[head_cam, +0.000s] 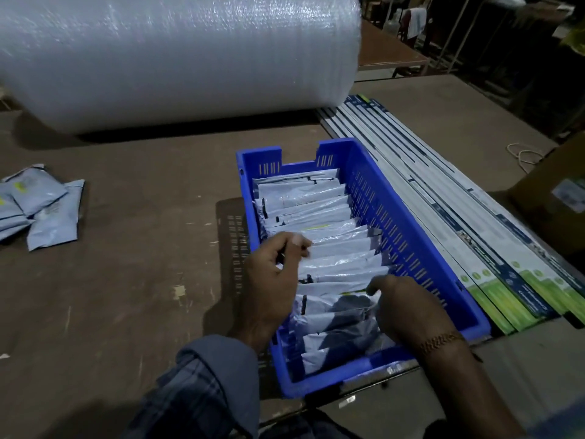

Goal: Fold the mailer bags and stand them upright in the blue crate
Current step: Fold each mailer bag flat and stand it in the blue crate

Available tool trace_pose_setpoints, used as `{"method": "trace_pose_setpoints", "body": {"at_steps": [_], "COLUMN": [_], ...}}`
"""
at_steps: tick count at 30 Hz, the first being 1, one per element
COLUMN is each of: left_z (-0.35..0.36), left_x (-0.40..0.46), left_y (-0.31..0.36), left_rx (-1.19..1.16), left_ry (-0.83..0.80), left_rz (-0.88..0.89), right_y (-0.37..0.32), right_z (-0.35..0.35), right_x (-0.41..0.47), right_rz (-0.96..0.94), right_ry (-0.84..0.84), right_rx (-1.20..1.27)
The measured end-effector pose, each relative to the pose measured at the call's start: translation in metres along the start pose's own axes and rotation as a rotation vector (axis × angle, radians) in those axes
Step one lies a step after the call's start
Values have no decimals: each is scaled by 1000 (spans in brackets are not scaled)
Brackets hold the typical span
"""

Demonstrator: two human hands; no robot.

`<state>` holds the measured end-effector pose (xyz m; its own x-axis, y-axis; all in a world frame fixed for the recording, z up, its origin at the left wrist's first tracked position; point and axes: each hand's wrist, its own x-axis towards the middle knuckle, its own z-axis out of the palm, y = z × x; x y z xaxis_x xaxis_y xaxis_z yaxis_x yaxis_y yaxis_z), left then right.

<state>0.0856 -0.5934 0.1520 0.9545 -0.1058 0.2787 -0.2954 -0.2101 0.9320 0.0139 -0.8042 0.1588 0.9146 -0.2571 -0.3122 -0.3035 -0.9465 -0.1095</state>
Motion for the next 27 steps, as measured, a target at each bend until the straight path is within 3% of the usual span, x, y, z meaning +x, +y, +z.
{"method": "trace_pose_setpoints", "body": {"at_steps": [2,4,8,12,19,23,27], "left_z": [-18,-47,-126,-210,-364,-442,-505], "left_x": [7,16,28,17,-24,-40,-38], "left_y": [-3,-12,-63,-112,-183,-211,-237], "left_rx": [84,158,355,545,751,961,946], "left_ry": [170,243,248,150,-14,19,-79], "left_rz": [59,62,-124,-298,-545,-519,-699], "right_y": [-17,-37,-87,-151,-284,-359,-436], "right_z": [-8,-15,-24,-18,13,45,81], "right_x": [-7,-10,-9,-3,9,18,43], "right_rz": [-61,-138,-282,-384,-519,-591,-645], "right_ry": [120,208,363,439,411,341,275], "right_rx": [23,41,92,160,115,110,119]}}
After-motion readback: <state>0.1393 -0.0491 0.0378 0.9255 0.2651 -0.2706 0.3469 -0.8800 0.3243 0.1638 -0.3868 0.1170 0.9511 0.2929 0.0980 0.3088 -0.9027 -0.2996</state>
